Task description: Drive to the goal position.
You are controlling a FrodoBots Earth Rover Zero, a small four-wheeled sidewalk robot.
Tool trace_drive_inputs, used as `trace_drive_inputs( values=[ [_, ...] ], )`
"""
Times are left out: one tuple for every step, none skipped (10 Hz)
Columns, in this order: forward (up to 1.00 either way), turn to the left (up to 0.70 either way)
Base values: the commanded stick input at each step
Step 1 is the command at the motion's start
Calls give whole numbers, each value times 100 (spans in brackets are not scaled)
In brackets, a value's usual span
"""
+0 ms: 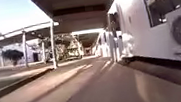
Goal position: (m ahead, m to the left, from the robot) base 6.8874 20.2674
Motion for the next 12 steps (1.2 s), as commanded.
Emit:
trace_drive_inputs(
  values=[
    [70, 0],
    [70, 0],
    [70, 0],
    [70, 0],
    [70, 0],
    [70, 0],
    [70, 0],
    [70, 0],
    [70, 0],
    [70, 0],
    [70, 0],
    [70, 0]
  ],
)
